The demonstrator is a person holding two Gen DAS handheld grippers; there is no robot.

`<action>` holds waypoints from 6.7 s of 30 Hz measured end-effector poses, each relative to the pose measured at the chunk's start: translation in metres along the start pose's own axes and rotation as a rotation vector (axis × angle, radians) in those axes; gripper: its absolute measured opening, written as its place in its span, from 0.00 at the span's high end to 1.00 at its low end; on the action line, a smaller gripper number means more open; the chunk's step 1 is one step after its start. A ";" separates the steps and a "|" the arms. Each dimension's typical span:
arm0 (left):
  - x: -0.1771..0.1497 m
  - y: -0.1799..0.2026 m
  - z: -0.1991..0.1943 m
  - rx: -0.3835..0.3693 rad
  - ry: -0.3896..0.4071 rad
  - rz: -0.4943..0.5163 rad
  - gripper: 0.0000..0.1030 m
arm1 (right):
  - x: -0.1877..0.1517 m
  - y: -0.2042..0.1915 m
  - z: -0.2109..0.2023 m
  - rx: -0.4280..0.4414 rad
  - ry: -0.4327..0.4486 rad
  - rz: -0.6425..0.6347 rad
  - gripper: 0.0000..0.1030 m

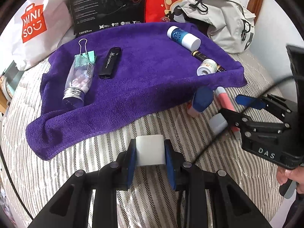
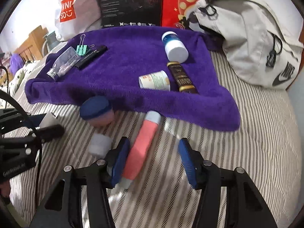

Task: Organize rigid objects
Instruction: 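Grasp the white cube charger with the left tool while the right tool grasps the pink tube, then place the charger on the towel with left tool while right tool carries the tube, then lower the pink tube onto the towel by the small jar and open the right tool, then grasp the blue-capped pink container with the left tool while the right tool grasps the white USB lamp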

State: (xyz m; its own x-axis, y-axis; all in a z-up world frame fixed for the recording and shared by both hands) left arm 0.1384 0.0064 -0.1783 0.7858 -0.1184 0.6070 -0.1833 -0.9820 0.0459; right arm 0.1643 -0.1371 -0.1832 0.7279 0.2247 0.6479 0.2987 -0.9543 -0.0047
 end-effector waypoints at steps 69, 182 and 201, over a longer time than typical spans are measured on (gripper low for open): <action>0.069 -0.065 -0.018 -0.042 0.105 -0.079 0.75 | 0.075 0.025 -0.047 0.178 0.005 -0.001 0.84; 0.033 0.040 0.007 -0.196 0.065 0.124 0.40 | -0.064 0.085 -0.109 0.126 -0.091 0.251 0.48; 0.042 0.058 0.021 -0.275 0.045 0.125 0.79 | -0.072 0.064 -0.082 0.187 -0.189 0.199 0.48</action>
State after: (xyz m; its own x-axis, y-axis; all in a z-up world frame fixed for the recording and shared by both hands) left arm 0.1732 -0.0588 -0.1668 0.7214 -0.2231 0.6556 -0.4346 -0.8829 0.1779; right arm 0.0802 -0.2304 -0.1679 0.8799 0.0868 0.4672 0.2344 -0.9345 -0.2679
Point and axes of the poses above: each gripper's, at about its wrist camera, not at the fingertips, and z roughly the way its jaws point, y to its right, x to its top, the point moved 5 cm from there along z, roughly the way its jaws point, and after that the axes turned 9 degrees about y, right-handed, at the moved point
